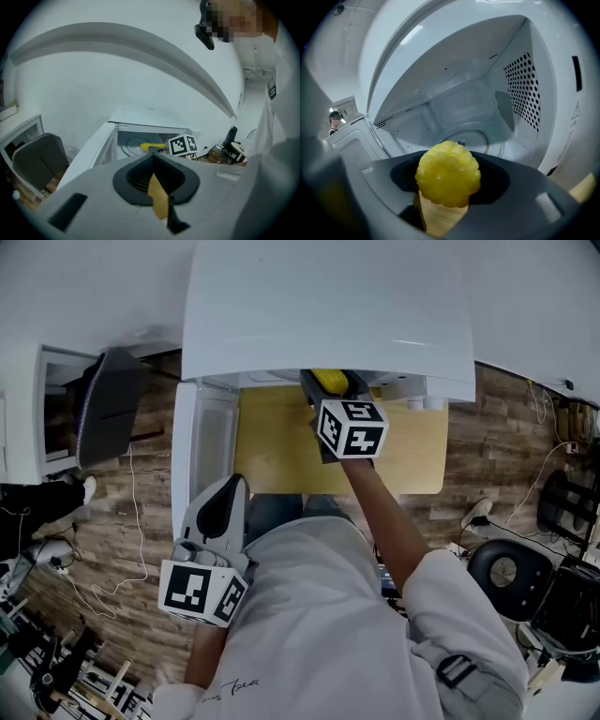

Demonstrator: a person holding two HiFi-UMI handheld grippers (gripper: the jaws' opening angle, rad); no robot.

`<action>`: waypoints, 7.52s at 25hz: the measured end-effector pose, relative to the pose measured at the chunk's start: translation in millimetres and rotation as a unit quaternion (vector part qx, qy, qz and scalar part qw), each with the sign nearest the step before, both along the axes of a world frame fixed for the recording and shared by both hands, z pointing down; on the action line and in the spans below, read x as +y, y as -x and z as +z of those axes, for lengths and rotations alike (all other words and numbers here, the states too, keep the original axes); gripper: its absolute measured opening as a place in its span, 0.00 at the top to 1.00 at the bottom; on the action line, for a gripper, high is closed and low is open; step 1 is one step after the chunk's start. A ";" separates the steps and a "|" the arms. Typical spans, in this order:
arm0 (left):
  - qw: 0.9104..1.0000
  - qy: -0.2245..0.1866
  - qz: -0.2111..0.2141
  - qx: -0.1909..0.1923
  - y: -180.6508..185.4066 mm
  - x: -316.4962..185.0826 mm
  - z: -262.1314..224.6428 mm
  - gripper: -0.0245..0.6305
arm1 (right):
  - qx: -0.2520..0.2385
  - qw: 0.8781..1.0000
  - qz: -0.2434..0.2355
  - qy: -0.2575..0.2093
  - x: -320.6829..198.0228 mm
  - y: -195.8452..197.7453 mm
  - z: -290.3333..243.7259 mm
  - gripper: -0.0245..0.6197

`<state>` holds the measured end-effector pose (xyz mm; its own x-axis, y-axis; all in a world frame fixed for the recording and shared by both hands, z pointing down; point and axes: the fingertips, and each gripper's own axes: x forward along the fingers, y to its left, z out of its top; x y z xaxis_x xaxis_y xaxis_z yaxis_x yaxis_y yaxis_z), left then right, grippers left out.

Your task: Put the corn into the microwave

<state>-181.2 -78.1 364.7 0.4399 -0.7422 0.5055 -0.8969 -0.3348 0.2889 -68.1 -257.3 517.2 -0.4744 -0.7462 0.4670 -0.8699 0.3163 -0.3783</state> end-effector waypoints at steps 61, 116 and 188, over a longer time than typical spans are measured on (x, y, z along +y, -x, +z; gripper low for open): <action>1.000 0.002 -0.030 -0.004 16.2 -8.3 7.2 0.98 | 0.162 0.985 -0.016 -0.059 -48.5 20.2 29.4 0.55; 1.000 -0.013 -0.015 0.013 -2.0 5.7 -1.3 0.98 | 0.198 0.978 -0.048 -0.046 -27.6 17.0 23.4 0.51; 0.998 -0.059 -0.007 0.022 -50.0 39.2 -14.5 0.98 | 0.076 0.995 -0.056 -0.035 77.6 -58.2 -41.7 0.77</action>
